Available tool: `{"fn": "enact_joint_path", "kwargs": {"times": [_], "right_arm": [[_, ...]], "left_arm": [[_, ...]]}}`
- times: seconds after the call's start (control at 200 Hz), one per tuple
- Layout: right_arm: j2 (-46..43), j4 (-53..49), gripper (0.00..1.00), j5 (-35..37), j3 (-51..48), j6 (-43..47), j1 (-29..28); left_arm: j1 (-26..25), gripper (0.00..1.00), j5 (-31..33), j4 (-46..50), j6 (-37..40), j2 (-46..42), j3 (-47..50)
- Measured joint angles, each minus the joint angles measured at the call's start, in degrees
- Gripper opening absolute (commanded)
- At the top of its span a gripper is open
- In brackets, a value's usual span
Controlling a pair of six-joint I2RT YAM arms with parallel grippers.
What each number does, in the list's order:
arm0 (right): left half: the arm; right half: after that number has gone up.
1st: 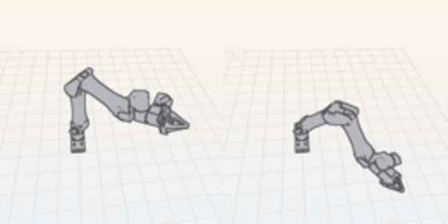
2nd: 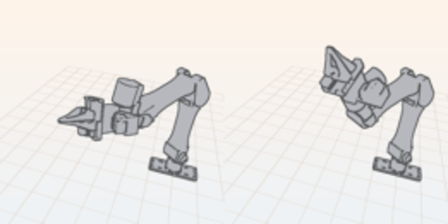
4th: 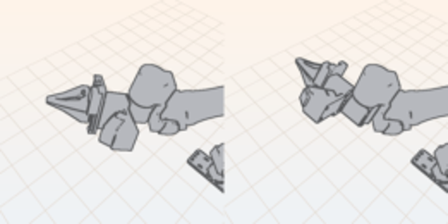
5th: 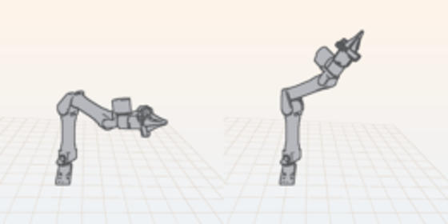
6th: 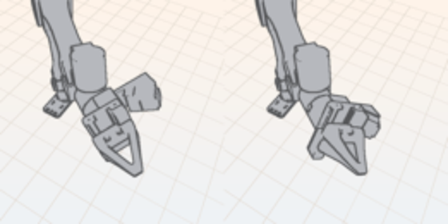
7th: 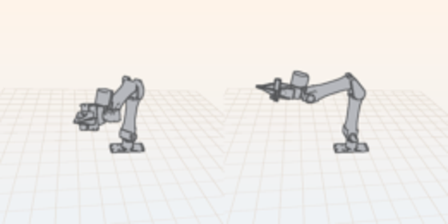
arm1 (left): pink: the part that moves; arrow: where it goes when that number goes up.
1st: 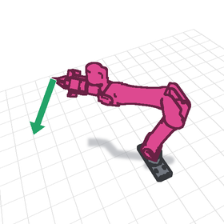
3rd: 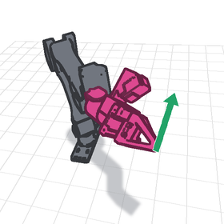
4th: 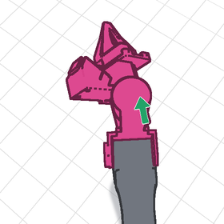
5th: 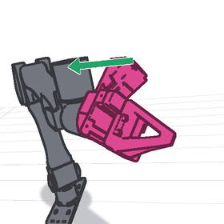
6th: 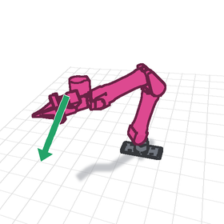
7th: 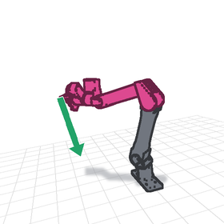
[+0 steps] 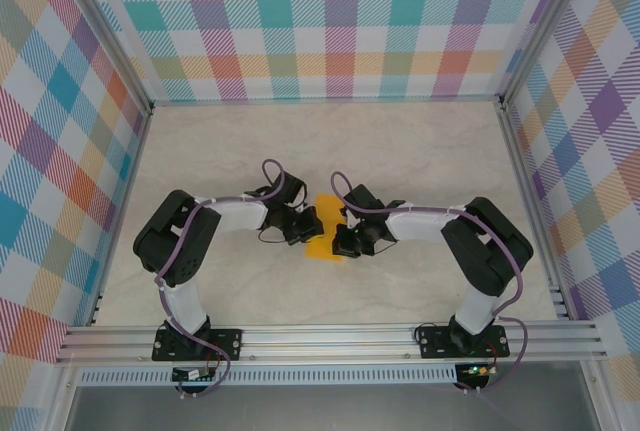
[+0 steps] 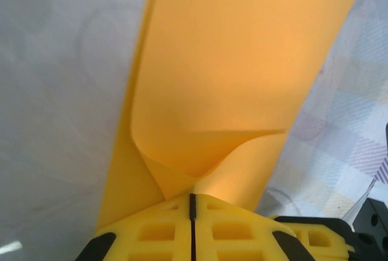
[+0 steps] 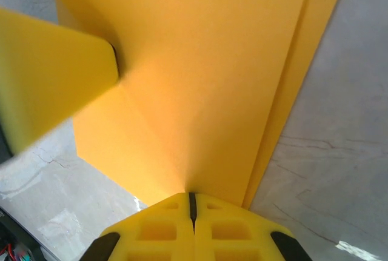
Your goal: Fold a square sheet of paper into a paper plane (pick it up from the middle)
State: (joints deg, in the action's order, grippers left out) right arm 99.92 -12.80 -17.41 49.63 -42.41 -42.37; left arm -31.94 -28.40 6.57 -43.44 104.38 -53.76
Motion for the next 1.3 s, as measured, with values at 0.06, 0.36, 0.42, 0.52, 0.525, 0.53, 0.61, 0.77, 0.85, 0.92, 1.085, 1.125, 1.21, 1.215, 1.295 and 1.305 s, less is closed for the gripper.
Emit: {"fn": "enact_joint_path", "kwargs": {"times": [0.06, 0.36, 0.42, 0.52, 0.525, 0.53, 0.61, 0.77, 0.85, 0.92, 1.085, 1.125, 1.21, 1.215, 1.295, 1.305], "right_arm": [[0.1, 0.5, 0.04, -0.2, 0.0, 0.0, 0.0], [0.1, 1.2, 0.04, -0.3, -0.4, 0.0, 0.0], [0.1, 1.2, 0.04, -0.3, -0.5, 0.0, 0.0], [0.0, 1.2, 0.04, -0.2, -0.5, 0.0, 0.0], [0.0, 1.2, 0.04, -0.2, -0.5, 0.0, 0.0], [0.0, 1.2, 0.04, -0.2, -0.5, 0.0, 0.0], [0.0, 1.3, 0.04, -0.3, -0.5, 0.0, 0.0], [-0.1, 1.4, 0.04, -0.3, -0.5, 0.0, 0.0], [-0.1, 1.4, 0.04, -0.3, -0.5, 0.0, 0.0], [-0.1, 1.4, 0.04, -0.3, -0.5, 0.0, 0.0], [-0.1, 1.4, 0.04, -0.3, -0.5, 0.0, 0.0], [-0.1, 1.4, 0.04, -0.3, -0.5, 0.0, 0.0], [-0.1, 1.4, 0.04, -0.3, -0.5, 0.0, 0.0], [-0.1, 1.4, 0.04, -0.3, -0.5, 0.0, 0.0], [-0.1, 1.4, 0.04, -0.4, -0.5, 0.0, 0.0], [-0.1, 1.4, 0.04, -0.4, -0.5, 0.0, 0.0]], "left_arm": [[0.7, 0.07, 0.0, 0.9, 0.3, 0.2, -0.6], [4.9, 0.07, 2.8, 3.7, 1.6, 0.8, -3.0], [5.7, 0.07, 3.7, 4.4, 2.0, 0.9, -3.7], [7.0, 0.07, 5.5, 6.6, 3.2, 1.0, -5.4], [7.1, 0.07, 5.6, 6.9, 3.3, 1.0, -5.6], [7.1, 0.08, 5.6, 7.0, 3.3, 1.0, -5.6], [7.9, 0.09, 6.2, 9.2, 4.6, 0.4, -7.4], [7.2, 0.09, 4.4, 10.8, 5.4, -4.4, -7.5], [5.9, 0.09, 2.7, 8.7, 4.8, -6.1, -6.1], [3.9, 0.08, 1.0, 6.2, 3.6, -6.0, -4.3], [-0.6, 0.08, -1.0, 3.3, 1.7, -1.9, -3.2], [-1.1, 0.07, -1.2, 2.9, 1.4, -0.9, -3.2], [-1.4, 0.07, -0.4, 2.5, 1.3, 0.7, -3.2], [-1.4, 0.07, -0.3, 2.5, 1.3, 0.7, -3.2], [-1.3, 0.06, 1.5, 2.5, 2.1, 1.1, -3.2], [-1.3, 0.06, 1.7, 2.5, 2.2, 1.1, -3.2]]}}
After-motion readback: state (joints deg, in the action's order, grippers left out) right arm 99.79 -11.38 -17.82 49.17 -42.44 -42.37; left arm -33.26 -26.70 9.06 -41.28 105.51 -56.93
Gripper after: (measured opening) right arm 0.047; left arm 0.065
